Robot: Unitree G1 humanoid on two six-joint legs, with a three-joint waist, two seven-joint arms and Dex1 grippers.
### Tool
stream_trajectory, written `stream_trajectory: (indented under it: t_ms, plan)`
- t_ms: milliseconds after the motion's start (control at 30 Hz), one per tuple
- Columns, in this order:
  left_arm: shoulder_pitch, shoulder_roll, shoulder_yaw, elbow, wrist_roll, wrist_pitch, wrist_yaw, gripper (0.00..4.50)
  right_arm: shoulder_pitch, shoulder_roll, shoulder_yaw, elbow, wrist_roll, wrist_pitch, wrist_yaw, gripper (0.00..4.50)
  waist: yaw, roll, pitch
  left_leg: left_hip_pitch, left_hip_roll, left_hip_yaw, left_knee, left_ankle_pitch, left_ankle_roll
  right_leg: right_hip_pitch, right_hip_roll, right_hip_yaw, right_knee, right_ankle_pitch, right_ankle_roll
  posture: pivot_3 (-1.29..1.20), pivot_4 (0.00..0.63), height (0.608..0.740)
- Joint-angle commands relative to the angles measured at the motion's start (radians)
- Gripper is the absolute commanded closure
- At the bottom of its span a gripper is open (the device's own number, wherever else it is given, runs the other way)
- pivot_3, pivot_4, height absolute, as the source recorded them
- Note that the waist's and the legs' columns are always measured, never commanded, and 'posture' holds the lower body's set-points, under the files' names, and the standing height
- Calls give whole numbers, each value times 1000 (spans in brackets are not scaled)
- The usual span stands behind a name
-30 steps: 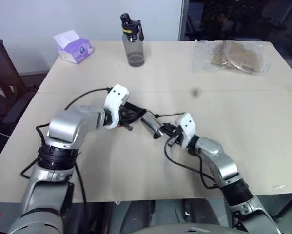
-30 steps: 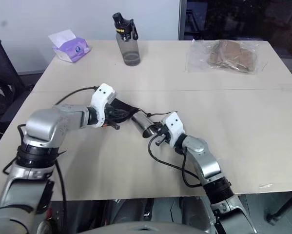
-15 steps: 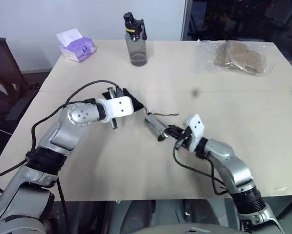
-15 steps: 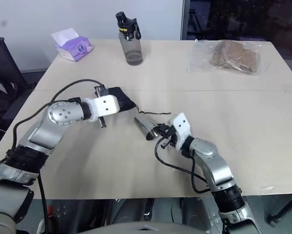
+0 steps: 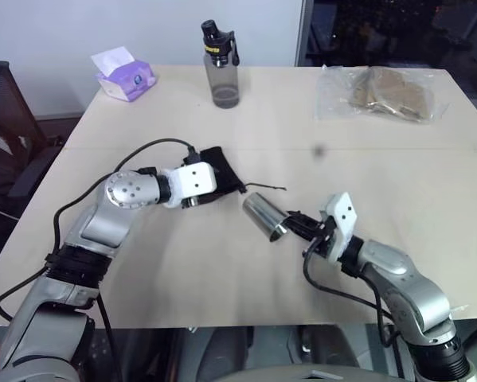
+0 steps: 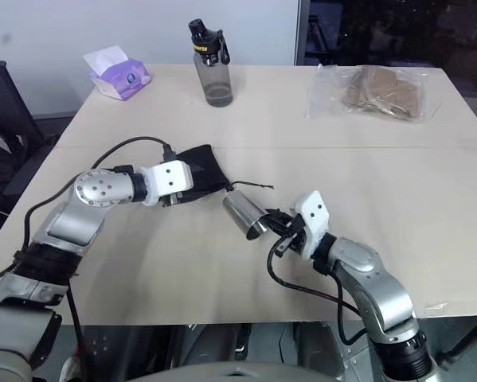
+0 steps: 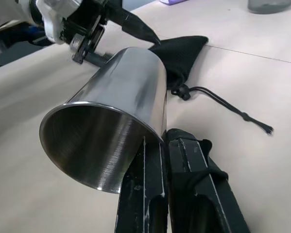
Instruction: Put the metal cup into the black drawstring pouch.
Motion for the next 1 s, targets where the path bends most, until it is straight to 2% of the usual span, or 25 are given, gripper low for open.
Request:
stream_trajectory:
  t_ms: [33,233,333,467,500,633,900,1000]
  plan:
    - [31,-11,41,-48,61,20,86,1505,11,-4,-27,-67,29,8,-19,4500,0,0,0,0,0,0,0,0,0,0,0,0,0,0,0,0,150,740]
    - [46,-64,26,-58,133,44,174,1505,14,-3,-25,-72,32,9,-39,4500,4,0,0,0,0,-1,0,0,0,0,0,0,0,1,-1,0,150,740]
    - [28,-103,33,-62,111,110,157,2424,11,-4,-21,-74,32,9,-47,4500,3,0,0,0,0,0,0,0,0,0,0,0,0,1,-2,0,150,740]
    - [-39,-154,96,-120,-116,502,-13,4347,-12,-7,-8,-70,18,10,-57,4500,1,0,0,0,0,-1,1,0,0,0,0,-1,0,1,-1,0,150,740]
    - [-72,-157,106,-115,-162,603,-45,4463,-25,-8,1,-61,5,5,-60,4500,0,0,0,0,0,-1,1,0,0,0,0,-2,1,0,0,0,150,740]
    - [-194,-161,125,-55,-263,832,-97,4463,-90,15,28,-2,-29,-18,-72,4500,-2,0,0,0,0,-2,2,0,0,0,3,-2,2,-1,2,0,150,740]
    - [-254,-185,123,-19,-332,965,-80,4463,-208,140,32,209,-48,-139,-64,4500,-15,-1,0,2,1,-1,2,0,0,0,5,1,4,1,-2,0,150,740]
    - [-269,-221,158,-13,-369,1040,-43,4463,-240,167,47,315,-72,-208,-40,4500,-17,-1,0,2,1,-1,2,0,0,0,5,1,4,1,-3,0,150,740]
